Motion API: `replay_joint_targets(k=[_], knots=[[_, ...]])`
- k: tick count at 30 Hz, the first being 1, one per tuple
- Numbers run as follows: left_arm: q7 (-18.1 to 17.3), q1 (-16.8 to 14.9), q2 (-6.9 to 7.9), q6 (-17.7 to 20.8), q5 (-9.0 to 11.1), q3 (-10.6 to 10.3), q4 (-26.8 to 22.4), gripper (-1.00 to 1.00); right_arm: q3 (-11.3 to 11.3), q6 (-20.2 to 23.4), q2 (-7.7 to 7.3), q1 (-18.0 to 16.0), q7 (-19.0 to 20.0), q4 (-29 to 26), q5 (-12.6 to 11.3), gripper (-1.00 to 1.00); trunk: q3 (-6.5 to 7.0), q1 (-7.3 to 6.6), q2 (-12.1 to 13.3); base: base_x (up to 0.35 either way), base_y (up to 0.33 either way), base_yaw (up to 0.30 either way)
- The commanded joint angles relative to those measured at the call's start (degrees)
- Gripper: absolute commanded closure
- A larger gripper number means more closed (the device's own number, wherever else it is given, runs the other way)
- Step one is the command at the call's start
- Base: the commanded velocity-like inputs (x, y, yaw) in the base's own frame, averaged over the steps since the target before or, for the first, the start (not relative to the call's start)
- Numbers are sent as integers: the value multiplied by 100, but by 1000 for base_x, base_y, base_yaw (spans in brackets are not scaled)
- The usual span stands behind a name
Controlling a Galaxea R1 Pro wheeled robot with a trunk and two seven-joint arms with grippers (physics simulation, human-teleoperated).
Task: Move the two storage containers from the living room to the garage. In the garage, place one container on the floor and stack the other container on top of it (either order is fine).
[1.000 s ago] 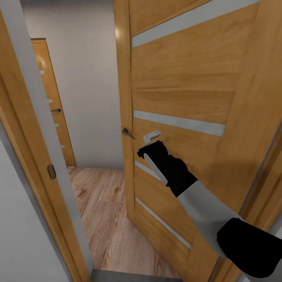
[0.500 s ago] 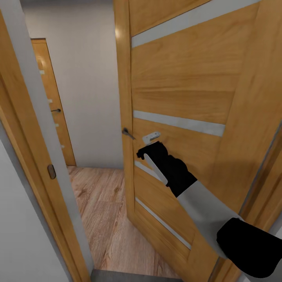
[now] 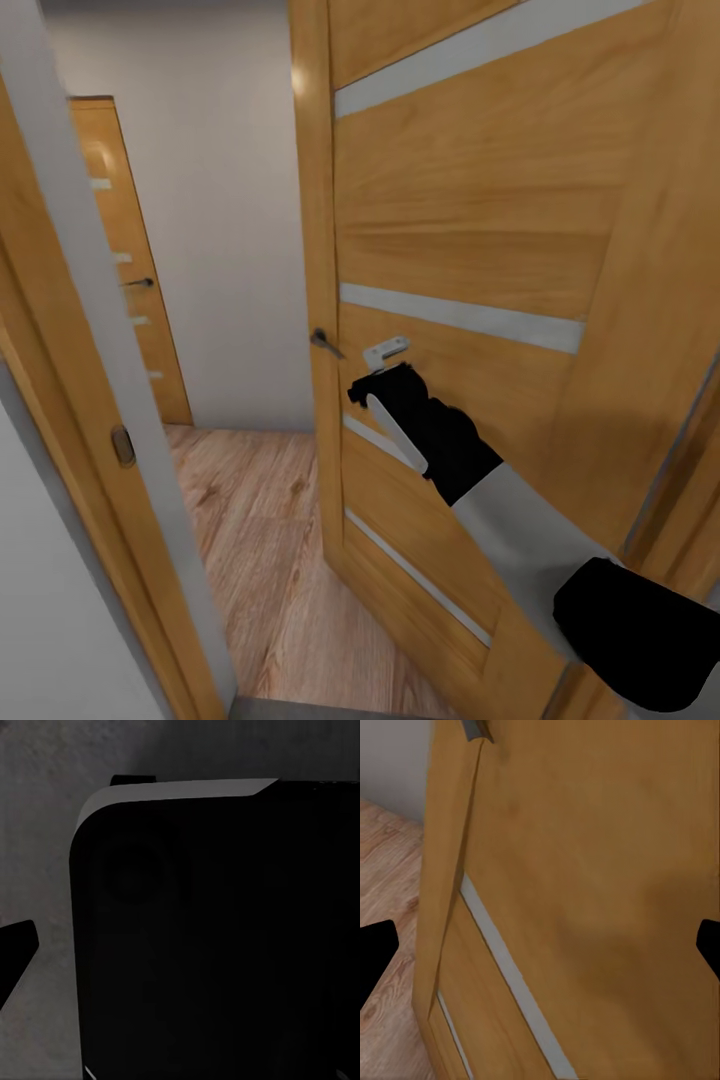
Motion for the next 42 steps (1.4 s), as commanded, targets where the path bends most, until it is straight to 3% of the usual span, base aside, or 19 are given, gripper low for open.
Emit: replay_joint_targets(k=[1,11,17,26,42], knots=[[-8,-1,0,-15,5,-1,-1,-100,17,-45,0,-6,-110,-1,-59,-100,-6,3,-3,304,0,0],[0,-1,0,-15,8,-4,-1,-100,59,-106,0,-6,-385,0,-52,-100,-6,3,-3,90,0,0],[-8,-1,0,-15,7,-4,-1,-100,69,-171,0,-6,-416,-12,236,-100,-6,3,-3,157,0,0],[-9,-1,0,-15,0,-4,-1,-100,159,-299,0,-6,-418,-1,306,-100,-6,3,-3,198,0,0],[-2,-1,-5,-12,8,3,-1,-100,409,-299,0,-6,-111,-204,287,-100,-6,3,-3,3,0,0]])
